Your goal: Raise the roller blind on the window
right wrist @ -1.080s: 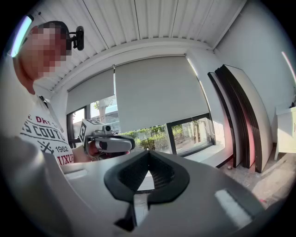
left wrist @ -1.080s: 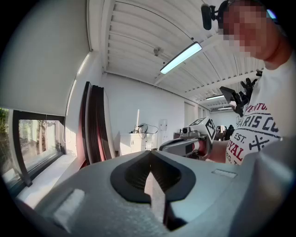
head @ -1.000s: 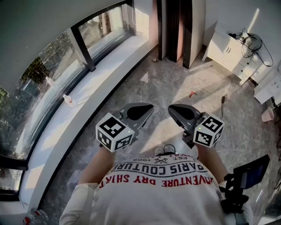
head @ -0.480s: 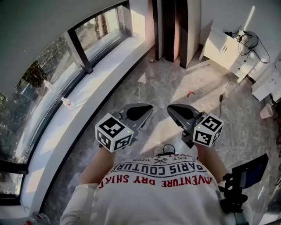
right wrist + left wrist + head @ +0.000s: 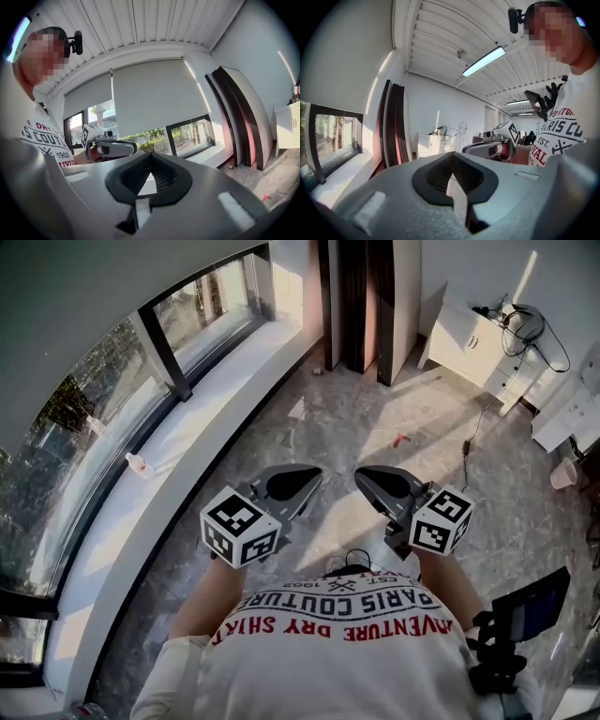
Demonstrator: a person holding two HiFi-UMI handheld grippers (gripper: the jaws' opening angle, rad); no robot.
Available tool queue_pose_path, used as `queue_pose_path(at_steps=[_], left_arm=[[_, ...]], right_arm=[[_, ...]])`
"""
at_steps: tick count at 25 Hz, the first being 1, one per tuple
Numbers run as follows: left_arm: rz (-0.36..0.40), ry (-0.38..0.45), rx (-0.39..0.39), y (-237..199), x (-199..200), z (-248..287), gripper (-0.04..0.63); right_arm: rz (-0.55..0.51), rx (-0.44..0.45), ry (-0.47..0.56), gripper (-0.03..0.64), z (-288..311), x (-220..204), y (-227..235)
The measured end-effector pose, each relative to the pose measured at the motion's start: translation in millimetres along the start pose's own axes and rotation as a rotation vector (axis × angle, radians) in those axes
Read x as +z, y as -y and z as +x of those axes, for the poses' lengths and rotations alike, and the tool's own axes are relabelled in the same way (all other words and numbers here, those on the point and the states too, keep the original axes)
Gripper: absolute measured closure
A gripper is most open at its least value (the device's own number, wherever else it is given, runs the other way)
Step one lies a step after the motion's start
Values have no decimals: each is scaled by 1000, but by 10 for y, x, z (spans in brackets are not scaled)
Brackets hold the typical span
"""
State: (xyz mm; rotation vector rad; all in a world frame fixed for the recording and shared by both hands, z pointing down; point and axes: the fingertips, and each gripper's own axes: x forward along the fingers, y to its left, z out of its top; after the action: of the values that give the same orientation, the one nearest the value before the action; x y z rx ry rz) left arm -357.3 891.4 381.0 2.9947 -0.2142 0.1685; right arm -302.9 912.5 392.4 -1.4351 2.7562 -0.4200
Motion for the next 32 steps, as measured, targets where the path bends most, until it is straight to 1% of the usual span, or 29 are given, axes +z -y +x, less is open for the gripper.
queue_pose_path(at_steps=[4,7,10,14,22,28,32], left_arm=[[-17,-6,-15,-40,-38,66,594],[-33,-7,-9,-114,-77,156,594],[-40,-9,-7,-214,-82,280,594],[-49,-41,-13,-398,-125,548,594],[-76,-106,1,-960,-131,1424,594],[-67,-129,7,-1482,95,2324,594],[-60,-133,-4,-1702,236,2920,594]], right_arm=[[4,-8,-11,615,5,-30,59],[16,-11,-26,615,18,-67,164],[26,-10,-32,615,49,-101,319],[47,-7,-29,615,101,-99,628],[114,-6,6,615,206,74,1737],[123,-4,9,615,208,334,2719],[127,-21,29,615,107,503,3327]])
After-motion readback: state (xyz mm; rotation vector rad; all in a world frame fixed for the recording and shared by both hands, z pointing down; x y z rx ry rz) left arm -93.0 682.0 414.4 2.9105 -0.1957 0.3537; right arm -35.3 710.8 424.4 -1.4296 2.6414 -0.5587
